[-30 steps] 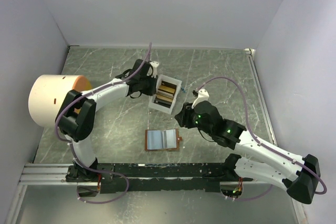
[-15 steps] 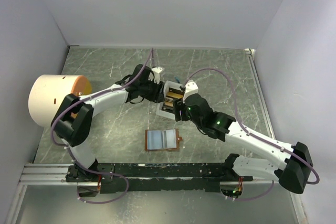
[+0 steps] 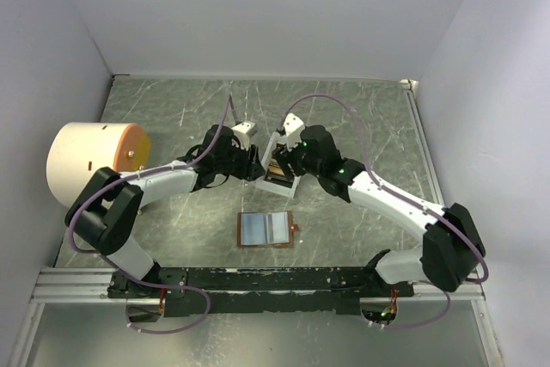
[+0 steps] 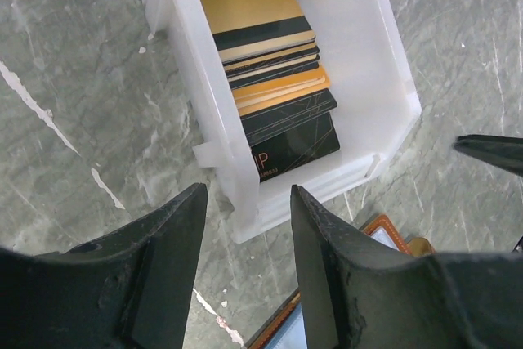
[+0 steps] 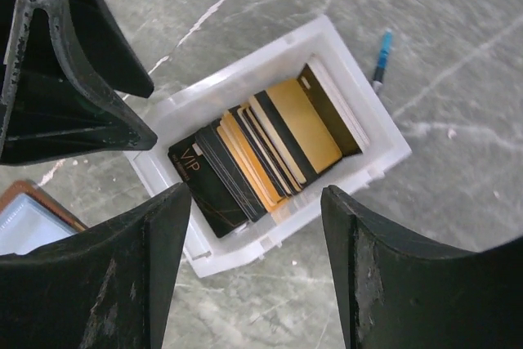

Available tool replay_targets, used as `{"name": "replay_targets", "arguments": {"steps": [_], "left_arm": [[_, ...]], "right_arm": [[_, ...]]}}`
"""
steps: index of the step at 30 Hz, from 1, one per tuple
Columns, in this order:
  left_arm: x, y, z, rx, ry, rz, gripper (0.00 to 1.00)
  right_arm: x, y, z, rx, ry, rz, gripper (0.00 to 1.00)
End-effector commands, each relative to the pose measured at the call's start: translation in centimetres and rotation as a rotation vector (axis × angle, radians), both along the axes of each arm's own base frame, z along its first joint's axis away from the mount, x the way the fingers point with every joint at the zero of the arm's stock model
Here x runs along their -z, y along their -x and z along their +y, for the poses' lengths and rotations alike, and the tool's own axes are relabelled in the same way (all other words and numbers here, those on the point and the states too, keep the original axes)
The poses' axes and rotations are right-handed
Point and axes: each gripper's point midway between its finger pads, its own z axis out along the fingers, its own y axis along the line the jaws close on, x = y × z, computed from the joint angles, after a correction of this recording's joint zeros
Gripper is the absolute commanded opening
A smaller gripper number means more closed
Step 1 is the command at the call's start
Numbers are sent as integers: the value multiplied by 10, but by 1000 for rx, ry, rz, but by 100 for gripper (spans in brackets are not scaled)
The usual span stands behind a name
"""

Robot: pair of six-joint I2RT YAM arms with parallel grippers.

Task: Put the credit cards into the card holder
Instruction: Move the storage box to the center of the board, then pick up the credit card from the storage box.

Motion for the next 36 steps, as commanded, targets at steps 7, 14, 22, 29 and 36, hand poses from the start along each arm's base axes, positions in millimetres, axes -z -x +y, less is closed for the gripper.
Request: {"name": "replay_targets", "arguments": {"steps": [7,14,22,29,36], "left_arm": [[-4,-9,-8,41,69,-129,50],[0,-3,-10,78,85,-155,46],[7,2,-11,101,106,-170,39],[6,5,-13,111,139,-182,33],[13,5,-13,100,136,-164,31]], "right_arm": [[26,-23,31,-353,144,-59,64],[72,-29,28,-417,266,-22,64],[111,-39,20,-398,343,5,62],[127,-41,19,-380,332,6,61],[118,-61,4,-248,346,-130,55]]}}
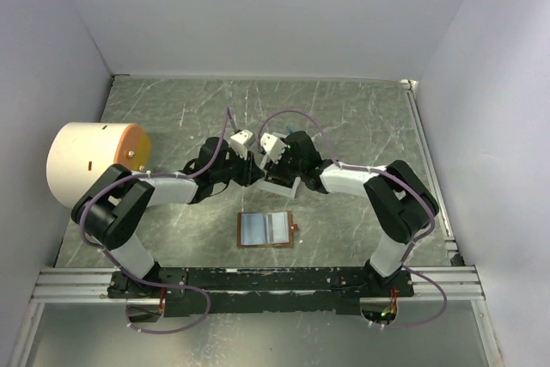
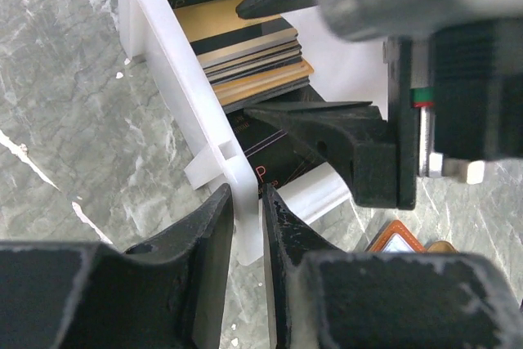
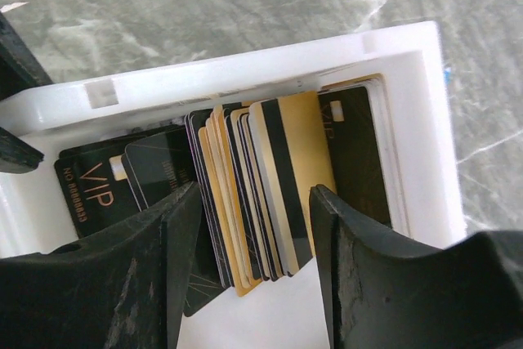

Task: Put the credit cards into the card holder
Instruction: Pick up the credit card from the storage box.

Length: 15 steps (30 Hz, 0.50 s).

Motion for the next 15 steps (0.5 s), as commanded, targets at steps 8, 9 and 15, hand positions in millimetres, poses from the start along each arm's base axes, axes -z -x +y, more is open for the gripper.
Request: {"name": "replay_targets", "arguments": {"steps": [8,9,15], "left_arm": [[-3,-1,-4,18,34,-22,31],[-3,-1,-4,16,35,-23,31],[-5,-2,-3,-4,51,-18,33]], "right_arm": [[-28,-25,-23,136,-32,-225,47],[-29,-27,-24,145,-25,-236,47],[-30,-30,-24,149,-29,-260,52]]}}
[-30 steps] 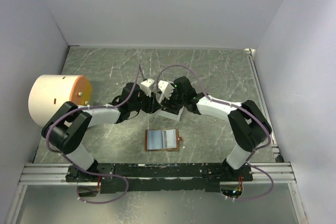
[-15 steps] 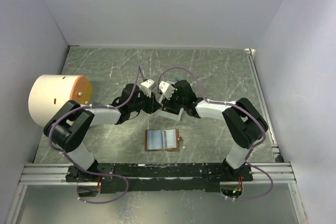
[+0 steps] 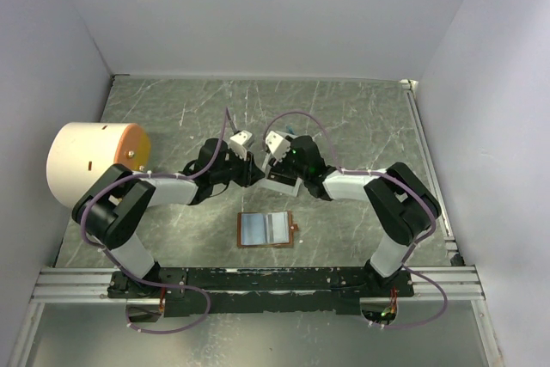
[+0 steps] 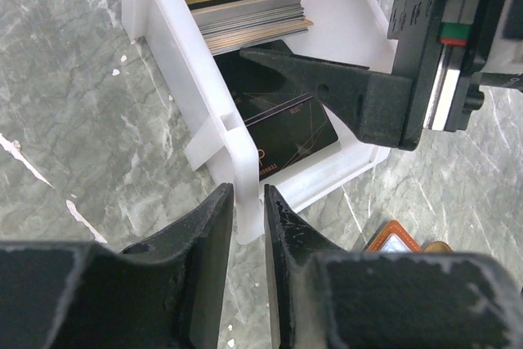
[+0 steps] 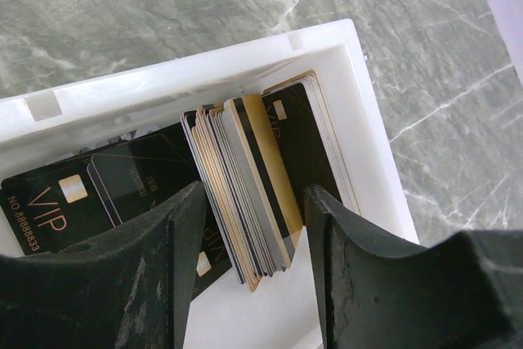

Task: Put the credit cards into the card holder
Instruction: Pick up the credit card from the storage box.

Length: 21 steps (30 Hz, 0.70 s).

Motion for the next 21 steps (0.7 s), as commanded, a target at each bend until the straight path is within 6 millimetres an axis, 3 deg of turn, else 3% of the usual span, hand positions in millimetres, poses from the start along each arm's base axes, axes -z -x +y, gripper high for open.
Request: {"name": "replay_targets", "arguments": {"steps": [1,7,15,17,21], "left_arm": [[-7,-4,-1,-13,38,-19,34],[-12,-9,-9,11,65,-40,43],[0,-22,-8,-9,23,-73,48],[0,-22,-10,-2,29,-84,44],[-4,-18,-14,24,61,-90,25]], "right_arm": [[-15,-12,-7,39,-12,-85,52],[-23,-14,-6,43,-27,-107,52],[-17,-15,-6,54,-31,-99,52],[-14,-15,-9,65,-24,-103,52],[-16,-18,-13,91,-20,-121,54]]}}
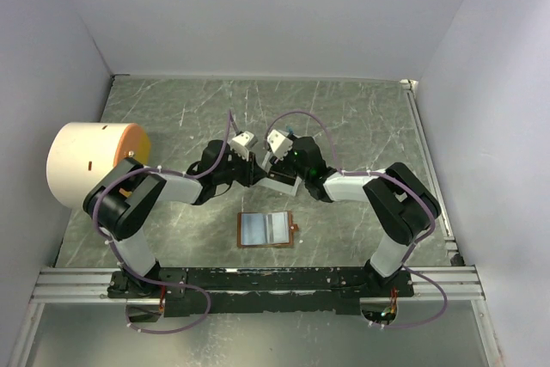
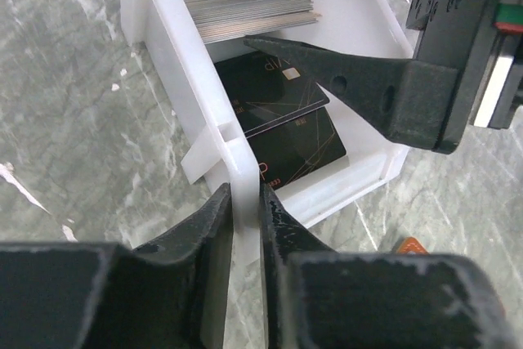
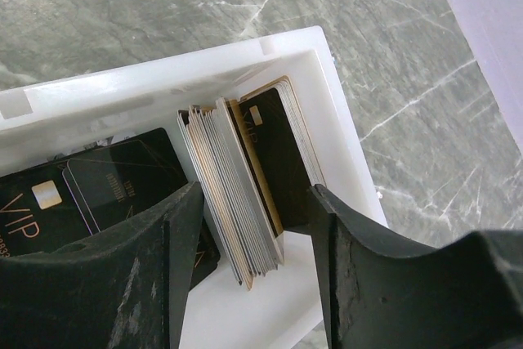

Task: Put the credit cards into the card holder
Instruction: Pick up the credit card from the storage box.

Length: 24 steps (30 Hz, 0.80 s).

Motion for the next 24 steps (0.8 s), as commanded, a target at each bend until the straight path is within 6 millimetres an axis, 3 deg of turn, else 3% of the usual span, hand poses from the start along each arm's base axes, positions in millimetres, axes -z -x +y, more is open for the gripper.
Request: {"name": "replay_targets", "arguments": {"steps": [1,4,18,24], "left_arm": [[-18,-8,-8,35,51,-79,21],[-19,-1,-7,51,60,-84,7],[-21,5,-6,93,69,-90,7],[-17,10,-8,120,72,-83,7]], "right_arm": [[-9,-10,-8,53,-12,-56,55],[-13,-13,-10,70,-12,-75,55],[-7,-24,-10,88,21,-55,56],[-21,-35,-11,107,5,-60,57]]}}
